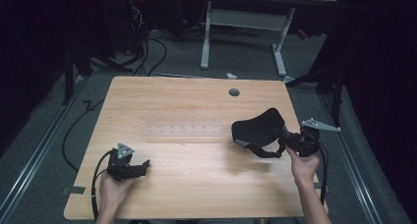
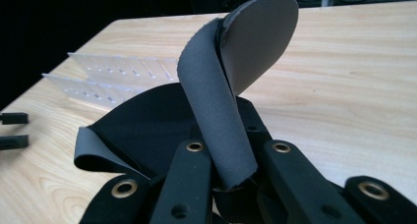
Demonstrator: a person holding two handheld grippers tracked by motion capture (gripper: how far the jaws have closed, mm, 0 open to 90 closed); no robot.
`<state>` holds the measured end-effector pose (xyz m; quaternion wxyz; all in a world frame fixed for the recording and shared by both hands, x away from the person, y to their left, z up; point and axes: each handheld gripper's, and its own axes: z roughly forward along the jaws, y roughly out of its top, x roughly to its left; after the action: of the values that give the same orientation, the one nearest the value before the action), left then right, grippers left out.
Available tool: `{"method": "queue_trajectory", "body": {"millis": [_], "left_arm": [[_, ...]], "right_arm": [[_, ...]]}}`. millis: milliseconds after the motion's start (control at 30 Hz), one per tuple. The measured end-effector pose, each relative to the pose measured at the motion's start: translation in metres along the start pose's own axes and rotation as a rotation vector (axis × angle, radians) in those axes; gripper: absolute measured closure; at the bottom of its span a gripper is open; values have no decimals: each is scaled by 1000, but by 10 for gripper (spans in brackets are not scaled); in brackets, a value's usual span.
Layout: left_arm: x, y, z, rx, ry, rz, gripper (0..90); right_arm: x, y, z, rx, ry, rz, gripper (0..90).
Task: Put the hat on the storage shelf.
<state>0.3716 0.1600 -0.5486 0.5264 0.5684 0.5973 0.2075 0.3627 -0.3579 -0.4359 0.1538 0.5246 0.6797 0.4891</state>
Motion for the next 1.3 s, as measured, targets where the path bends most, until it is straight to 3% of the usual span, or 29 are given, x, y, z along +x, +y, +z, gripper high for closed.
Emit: {"method": "queue_trajectory", "body": {"millis": [333,467,633,967,1067,1300], "left_arm": [[-1,-2,-3,-4,-17,16,159],[-4,0,-6,-14,-48,1,155],[-11,-1,-11,-21,-79,13,154],[-40,-9,-24,-14,-188,63,154],[-53,-12,-28,-7,-240,71,155],[-74,-13,-31,2,-311,84,159]], "right_arm": [[7,-25,-11,-25,45,31,862],[13,-38,-13,-29,72,37,862],[21,-47,-14,-33,97,36,861],[45,-55,-13,-19,164,20,861],[49,-57,-11,-12,176,15,861],[57,-59,-4,-9,206,20,861]]}}
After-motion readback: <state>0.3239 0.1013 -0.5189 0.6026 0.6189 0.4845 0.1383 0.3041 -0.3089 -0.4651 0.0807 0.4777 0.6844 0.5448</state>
